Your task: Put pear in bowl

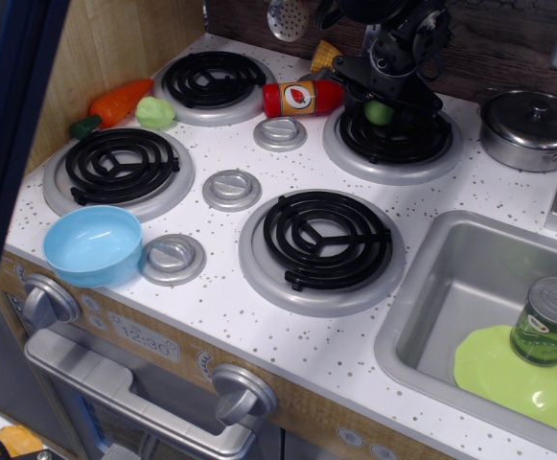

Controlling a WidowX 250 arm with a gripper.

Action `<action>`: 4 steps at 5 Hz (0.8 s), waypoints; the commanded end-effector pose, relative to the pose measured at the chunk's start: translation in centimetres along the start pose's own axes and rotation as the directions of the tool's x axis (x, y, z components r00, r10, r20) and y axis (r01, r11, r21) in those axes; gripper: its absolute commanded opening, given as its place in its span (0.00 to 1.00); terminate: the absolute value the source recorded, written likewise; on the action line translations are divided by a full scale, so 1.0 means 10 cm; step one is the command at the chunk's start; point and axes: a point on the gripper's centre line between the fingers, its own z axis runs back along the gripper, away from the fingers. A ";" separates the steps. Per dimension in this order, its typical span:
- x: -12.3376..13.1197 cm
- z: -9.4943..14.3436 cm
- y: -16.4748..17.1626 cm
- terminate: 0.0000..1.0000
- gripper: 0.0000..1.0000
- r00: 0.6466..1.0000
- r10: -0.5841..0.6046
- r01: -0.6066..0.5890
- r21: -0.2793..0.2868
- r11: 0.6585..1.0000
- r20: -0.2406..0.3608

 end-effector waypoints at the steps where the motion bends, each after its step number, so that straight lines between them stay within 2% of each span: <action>1: 0.09 0.07 -0.02 0.00 0.00 1.000 0.025 -0.024 -0.031 0.999 0.015; 2: 0.09 0.32 0.01 0.00 0.00 0.999 0.048 -0.048 0.023 0.999 -0.021; 3: -0.04 0.63 0.14 0.00 0.00 0.995 0.084 -0.077 0.119 0.990 -0.058; 4: -0.32 0.85 0.36 0.00 0.00 0.988 0.119 -0.100 0.180 0.978 -0.099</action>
